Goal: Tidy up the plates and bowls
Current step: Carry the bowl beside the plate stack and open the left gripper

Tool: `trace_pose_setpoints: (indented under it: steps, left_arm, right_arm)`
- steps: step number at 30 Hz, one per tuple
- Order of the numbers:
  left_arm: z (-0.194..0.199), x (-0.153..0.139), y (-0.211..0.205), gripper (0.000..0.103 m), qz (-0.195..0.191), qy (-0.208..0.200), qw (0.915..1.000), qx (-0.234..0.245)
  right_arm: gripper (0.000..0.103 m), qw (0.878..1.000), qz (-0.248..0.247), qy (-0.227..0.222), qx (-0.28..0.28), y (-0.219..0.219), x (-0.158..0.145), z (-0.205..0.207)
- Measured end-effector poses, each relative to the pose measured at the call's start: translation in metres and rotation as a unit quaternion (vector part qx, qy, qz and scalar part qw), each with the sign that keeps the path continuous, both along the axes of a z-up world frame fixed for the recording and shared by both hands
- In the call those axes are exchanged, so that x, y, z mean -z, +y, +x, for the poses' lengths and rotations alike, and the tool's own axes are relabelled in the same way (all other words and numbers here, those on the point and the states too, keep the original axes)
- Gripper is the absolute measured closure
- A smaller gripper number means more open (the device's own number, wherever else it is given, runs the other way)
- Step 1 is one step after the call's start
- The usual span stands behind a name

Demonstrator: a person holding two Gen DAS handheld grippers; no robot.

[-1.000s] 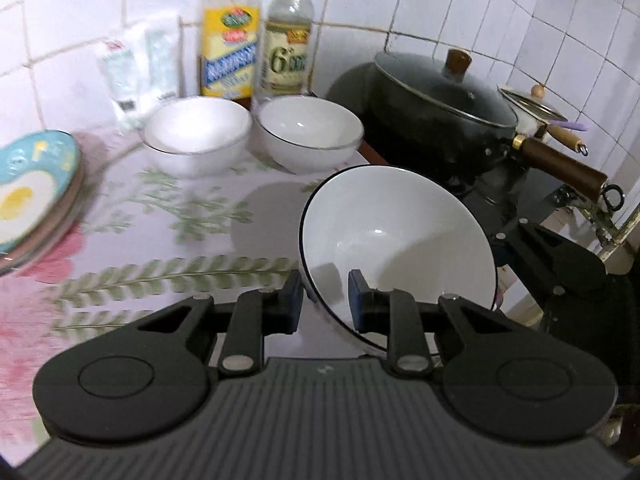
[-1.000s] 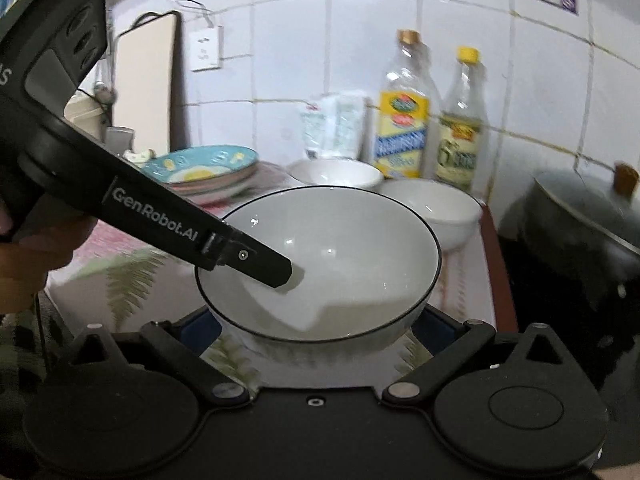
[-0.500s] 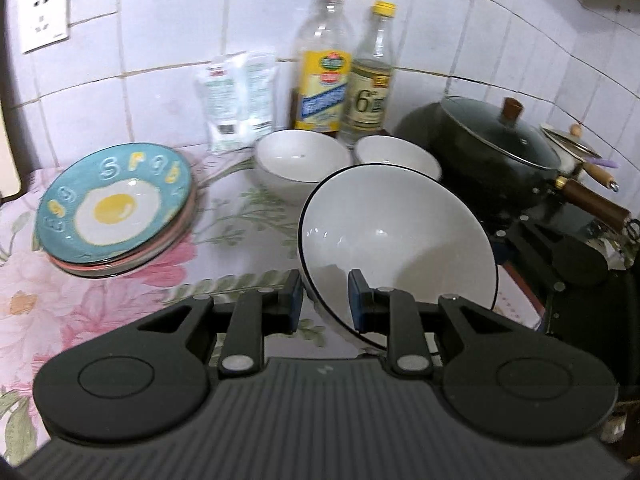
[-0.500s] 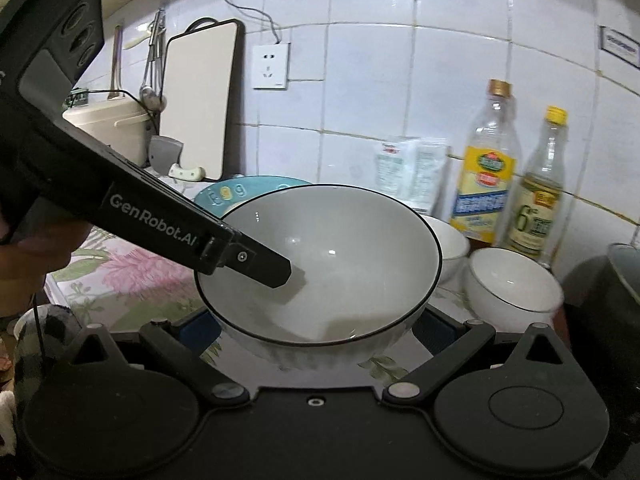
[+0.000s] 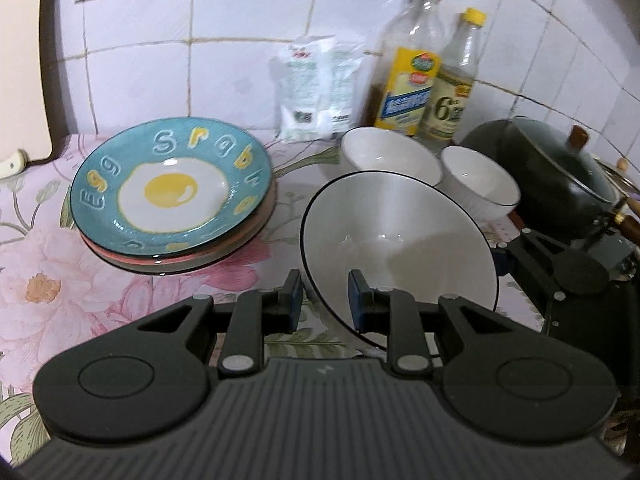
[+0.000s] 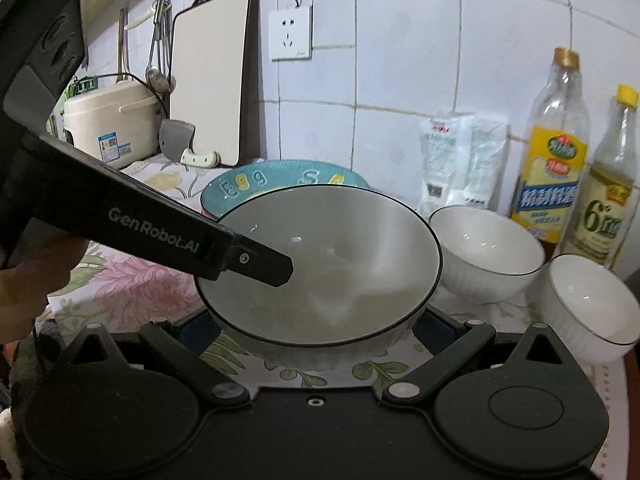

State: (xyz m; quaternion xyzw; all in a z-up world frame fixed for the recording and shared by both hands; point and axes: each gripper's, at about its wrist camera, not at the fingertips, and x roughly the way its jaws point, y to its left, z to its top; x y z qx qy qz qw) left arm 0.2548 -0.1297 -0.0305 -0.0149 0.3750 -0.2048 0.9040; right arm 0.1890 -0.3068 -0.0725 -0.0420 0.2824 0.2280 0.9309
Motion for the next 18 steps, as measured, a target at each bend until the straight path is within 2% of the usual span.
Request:
trace_pose_setpoints:
  steps: [9,18]
  left_arm:
    - [0.015,0.022,0.009,0.08,0.014,0.009,0.9995,-0.026]
    - [0.024,0.035,0.012,0.08,0.018,0.02,0.9992,-0.029]
  right_arm:
    - [0.001,1.0,-0.019,0.005,-0.008,0.021,0.022,0.015]
    - [0.001,0.999,-0.032,0.012,-0.008,0.027,0.035,0.024]
